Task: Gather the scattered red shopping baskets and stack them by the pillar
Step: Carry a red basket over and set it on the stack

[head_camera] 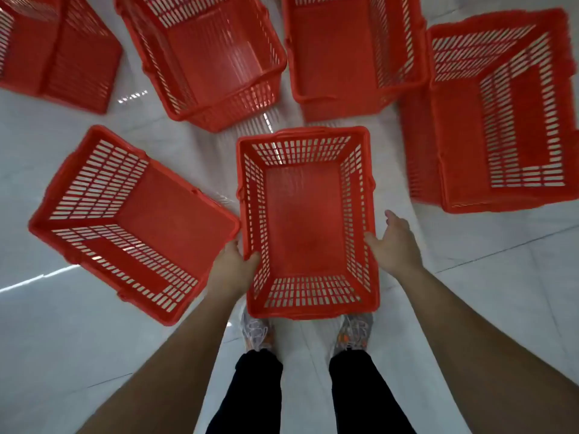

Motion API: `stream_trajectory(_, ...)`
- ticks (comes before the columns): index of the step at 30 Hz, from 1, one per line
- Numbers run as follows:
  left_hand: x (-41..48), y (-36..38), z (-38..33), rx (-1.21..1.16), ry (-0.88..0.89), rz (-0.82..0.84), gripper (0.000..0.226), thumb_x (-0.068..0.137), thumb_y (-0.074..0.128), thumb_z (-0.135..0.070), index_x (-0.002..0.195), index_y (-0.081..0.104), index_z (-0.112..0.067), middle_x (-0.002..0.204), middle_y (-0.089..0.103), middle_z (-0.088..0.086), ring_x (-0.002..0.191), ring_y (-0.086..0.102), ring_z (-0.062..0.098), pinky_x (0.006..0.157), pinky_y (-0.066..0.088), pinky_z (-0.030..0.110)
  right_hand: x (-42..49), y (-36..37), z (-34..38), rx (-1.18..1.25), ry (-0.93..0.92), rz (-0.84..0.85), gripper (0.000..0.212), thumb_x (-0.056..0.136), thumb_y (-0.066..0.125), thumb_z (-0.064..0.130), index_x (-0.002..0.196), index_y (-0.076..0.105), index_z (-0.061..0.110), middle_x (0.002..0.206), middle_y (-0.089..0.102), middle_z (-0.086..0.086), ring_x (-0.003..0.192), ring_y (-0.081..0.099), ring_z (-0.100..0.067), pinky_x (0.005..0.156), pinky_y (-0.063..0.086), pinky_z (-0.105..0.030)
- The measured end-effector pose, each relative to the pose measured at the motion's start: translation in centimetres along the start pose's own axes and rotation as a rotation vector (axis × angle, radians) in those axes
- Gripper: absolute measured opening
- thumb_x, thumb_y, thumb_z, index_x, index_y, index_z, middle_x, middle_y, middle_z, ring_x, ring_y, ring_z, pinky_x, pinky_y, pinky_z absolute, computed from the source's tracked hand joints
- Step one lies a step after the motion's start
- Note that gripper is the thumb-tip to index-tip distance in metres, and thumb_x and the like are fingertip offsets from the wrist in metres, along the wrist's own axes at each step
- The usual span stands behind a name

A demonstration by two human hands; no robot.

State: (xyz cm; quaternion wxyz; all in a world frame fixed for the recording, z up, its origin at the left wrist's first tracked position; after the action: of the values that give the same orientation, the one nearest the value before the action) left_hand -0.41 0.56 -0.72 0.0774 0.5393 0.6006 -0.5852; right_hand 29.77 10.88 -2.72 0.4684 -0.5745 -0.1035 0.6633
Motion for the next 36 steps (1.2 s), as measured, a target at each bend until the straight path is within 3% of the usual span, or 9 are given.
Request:
stream_trajectory(3,1.4,4.2,2.5,-0.097,-0.126,-0.045,0.044,0.091,0.059,-0.039,0.123,0.056,-0.008,0.117,0.068,0.013,0.103,0.065,0.034,0.089,0.05,0.042,3.3,2.8,-0.8,0.052,-0.031,-0.023,0.06,0.097,0.055,0.037,0.15,0.037,0.017,0.142,0.05,-0.01,0.124,0.055,-0.03,0.099,0.047,-0.042)
stream_trajectory(7,3.1,7.2,3.2,-0.242,-0.094,-0.185,0.041,0.094,0.058,-0.024,0.133,0.052,-0.014,0.124,0.066,0.009,0.11,0.062,0.031,0.096,0.047,0.043,4.8,5.3,-2.3,0.191,-0.101,-0.101,0.042,0.098,0.05,0.014,0.139,0.046,0.021,0.106,0.065,0.004,0.088,0.064,-0.02,0.077,0.047,-0.031)
stream_trajectory(11,3.4,6.5,2.3,-0.271,-0.102,-0.248,0.034,0.096,0.053,-0.016,0.129,0.059,-0.009,0.119,0.068,0.013,0.108,0.063,0.034,0.093,0.047,0.04,3.8,3.8,-3.0,0.233,-0.114,-0.16,0.043,0.096,0.055,0.007,0.137,0.052,0.02,0.116,0.071,-0.007,0.092,0.071,-0.027,0.086,0.056,-0.045)
stream_trajectory(16,-3.3,0.9,0.0,-0.314,-0.006,-0.16,0.027,0.097,0.054,-0.018,0.121,0.065,-0.012,0.11,0.071,0.006,0.098,0.066,0.024,0.088,0.051,0.039,-3.6,-3.8,-0.5,0.204,-0.145,-0.28,0.041,0.097,0.055,0.012,0.137,0.056,0.023,0.114,0.073,-0.004,0.094,0.071,-0.026,0.083,0.052,-0.037)
stream_trajectory(23,-16.7,-13.4,-1.9,-0.42,-0.087,-0.267,0.024,0.093,0.061,-0.025,0.114,0.067,-0.013,0.095,0.068,-0.004,0.088,0.061,0.017,0.077,0.044,0.03,-16.8,-15.9,10.0,0.234,-0.161,-0.274,0.049,0.096,0.058,0.019,0.144,0.05,0.016,0.127,0.068,-0.011,0.119,0.063,-0.028,0.1,0.048,-0.043)
stream_trajectory(26,-20.8,-19.5,-0.6,-0.482,-0.13,-0.301,0.027,0.092,0.061,-0.028,0.115,0.067,-0.015,0.1,0.071,-0.001,0.093,0.065,0.02,0.079,0.046,0.031,-21.4,-18.3,15.8,0.246,-0.236,-0.259,0.047,0.09,0.063,0.015,0.136,0.059,0.015,0.119,0.072,-0.011,0.111,0.067,-0.028,0.093,0.051,-0.041)
stream_trajectory(29,-23.5,-24.6,2.4,-0.539,-0.195,-0.341,0.028,0.09,0.062,-0.027,0.113,0.069,-0.013,0.103,0.073,0.005,0.093,0.067,0.025,0.083,0.05,0.034,-24.8,-18.4,22.1,0.21,-0.331,-0.214,0.039,0.086,0.065,0.014,0.125,0.068,0.018,0.109,0.075,-0.005,0.098,0.071,-0.027,0.081,0.051,-0.034)
stream_trajectory(31,-24.5,-27.1,5.2,-0.566,-0.227,-0.342,0.023,0.091,0.061,-0.029,0.106,0.071,-0.015,0.097,0.074,0.004,0.087,0.069,0.024,0.085,0.054,0.038,-26.1,-17.2,26.5,0.187,-0.397,-0.135,0.038,0.088,0.064,0.015,0.126,0.068,0.017,0.11,0.075,-0.002,0.099,0.071,-0.024,0.087,0.054,-0.037)
stream_trajectory(36,-24.9,-30.3,13.1,-0.675,-0.299,-0.449,0.019,0.096,0.057,-0.043,0.096,0.061,-0.024,0.078,0.069,-0.011,0.067,0.068,0.007,0.07,0.059,0.035,-26.9,-11.0,36.7,0.152,-0.606,0.012,0.036,0.089,0.063,0.009,0.123,0.069,0.02,0.107,0.075,0.003,0.098,0.07,-0.011,0.088,0.053,-0.03)
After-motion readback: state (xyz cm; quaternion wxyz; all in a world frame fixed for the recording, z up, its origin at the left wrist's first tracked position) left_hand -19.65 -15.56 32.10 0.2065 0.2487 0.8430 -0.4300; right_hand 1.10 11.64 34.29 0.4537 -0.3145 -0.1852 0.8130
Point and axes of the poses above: each hand's wrist, its own x-axis towards the middle knuckle, its own y-axis out of the palm, z = x × y, the point moved 1 cm from there along x, towards the middle knuckle
